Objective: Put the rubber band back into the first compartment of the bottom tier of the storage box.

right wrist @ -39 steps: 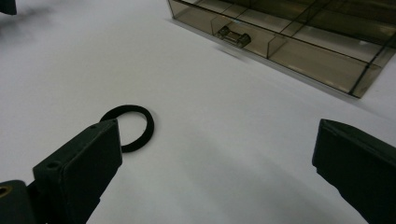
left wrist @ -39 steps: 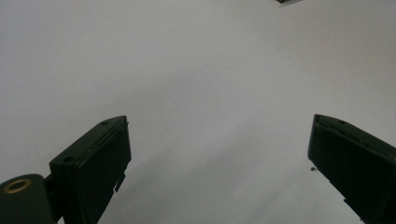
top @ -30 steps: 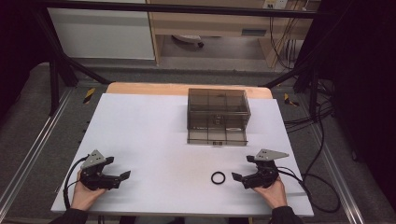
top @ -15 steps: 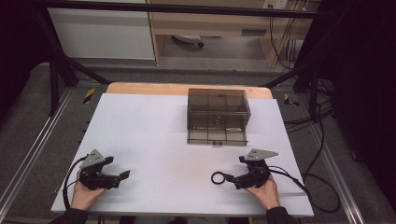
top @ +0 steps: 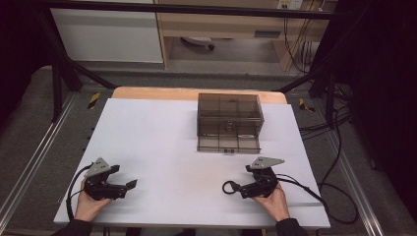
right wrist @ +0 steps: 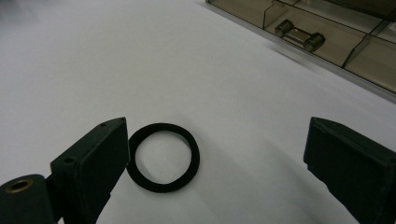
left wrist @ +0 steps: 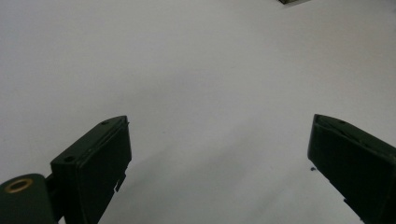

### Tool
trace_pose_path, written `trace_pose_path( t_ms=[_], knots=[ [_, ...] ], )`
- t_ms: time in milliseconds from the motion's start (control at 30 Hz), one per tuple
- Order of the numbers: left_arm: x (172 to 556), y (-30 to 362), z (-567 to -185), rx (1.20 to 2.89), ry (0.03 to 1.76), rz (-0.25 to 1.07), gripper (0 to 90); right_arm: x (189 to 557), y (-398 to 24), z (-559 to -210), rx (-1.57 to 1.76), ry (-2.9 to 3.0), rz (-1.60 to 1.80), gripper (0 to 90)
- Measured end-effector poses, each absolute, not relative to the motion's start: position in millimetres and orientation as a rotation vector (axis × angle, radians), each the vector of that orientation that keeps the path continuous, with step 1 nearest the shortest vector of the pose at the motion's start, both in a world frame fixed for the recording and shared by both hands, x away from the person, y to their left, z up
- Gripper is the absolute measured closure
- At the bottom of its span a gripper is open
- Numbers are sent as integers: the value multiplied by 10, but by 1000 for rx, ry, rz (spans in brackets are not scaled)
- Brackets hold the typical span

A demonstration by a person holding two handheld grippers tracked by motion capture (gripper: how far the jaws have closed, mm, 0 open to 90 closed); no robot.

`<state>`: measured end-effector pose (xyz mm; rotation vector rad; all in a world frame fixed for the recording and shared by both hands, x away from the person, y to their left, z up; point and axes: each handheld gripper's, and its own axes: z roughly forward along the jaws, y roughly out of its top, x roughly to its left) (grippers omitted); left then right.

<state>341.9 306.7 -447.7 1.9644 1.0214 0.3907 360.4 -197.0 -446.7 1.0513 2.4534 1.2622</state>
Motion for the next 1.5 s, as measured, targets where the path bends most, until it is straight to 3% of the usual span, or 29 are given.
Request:
trace_pose_path(
  t_ms=[400,1500],
  knots=[
    [3419,3065,-4483,1969,1021,391,57,3612,-1907,-4515,1042,2461,1199,152],
    [3426,3068,-4483,1966,1032,391,60,3587,-1899,-4539,1020,2542,1217,604]
  ],
)
